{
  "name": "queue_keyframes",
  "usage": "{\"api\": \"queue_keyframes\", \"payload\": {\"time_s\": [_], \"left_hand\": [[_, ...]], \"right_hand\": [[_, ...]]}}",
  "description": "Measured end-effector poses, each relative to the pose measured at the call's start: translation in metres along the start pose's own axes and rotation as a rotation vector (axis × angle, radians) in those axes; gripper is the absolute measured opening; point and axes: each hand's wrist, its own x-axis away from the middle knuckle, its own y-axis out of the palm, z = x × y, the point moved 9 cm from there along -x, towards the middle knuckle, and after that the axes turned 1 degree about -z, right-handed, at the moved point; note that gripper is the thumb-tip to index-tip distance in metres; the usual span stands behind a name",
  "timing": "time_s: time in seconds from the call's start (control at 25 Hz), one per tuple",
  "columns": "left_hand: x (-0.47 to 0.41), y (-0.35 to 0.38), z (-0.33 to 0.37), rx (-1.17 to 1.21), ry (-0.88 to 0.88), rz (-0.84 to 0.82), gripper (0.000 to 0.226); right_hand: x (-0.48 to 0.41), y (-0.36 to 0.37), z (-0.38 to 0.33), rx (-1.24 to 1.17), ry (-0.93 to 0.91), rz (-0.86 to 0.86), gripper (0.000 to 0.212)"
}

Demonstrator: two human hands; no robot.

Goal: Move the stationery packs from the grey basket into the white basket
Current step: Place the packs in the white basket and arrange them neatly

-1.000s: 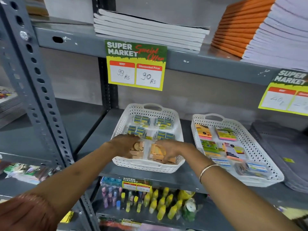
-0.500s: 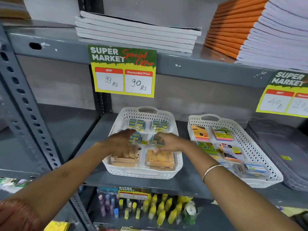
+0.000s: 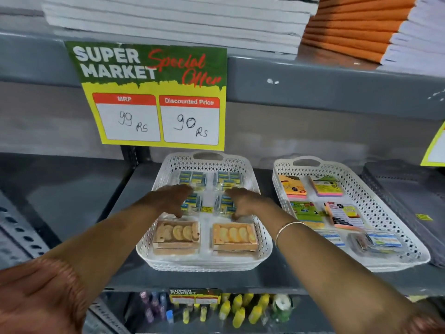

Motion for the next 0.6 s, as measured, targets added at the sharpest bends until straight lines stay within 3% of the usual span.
{"api": "queue_keyframes", "payload": {"time_s": [0.24,0.4,0.48,0.6], "left_hand": [[-0.004,-0.002,0.002,-0.01,0.051,0.03,0.075],[-0.002,-0.002,0.002,0.015,0.047,-0.011,0.092],[0.003,-0.01,0.012,0.045,0.04,0.003,0.101],[0.011,-0.048,0.043,0.139,0.057,0.229,0.087]], "right_hand": [[-0.004,-0.002,-0.001,-0.013,-0.04,0.025,0.08],[0.005,-0.005,-0.004,-0.066,-0.025,0.001,0.093],[0.019,-0.022,0.002,-0.136,-0.006,0.08,0.095],[0.05,-0.072,0.026,-0.246,0.001,0.338,0.071]]}}
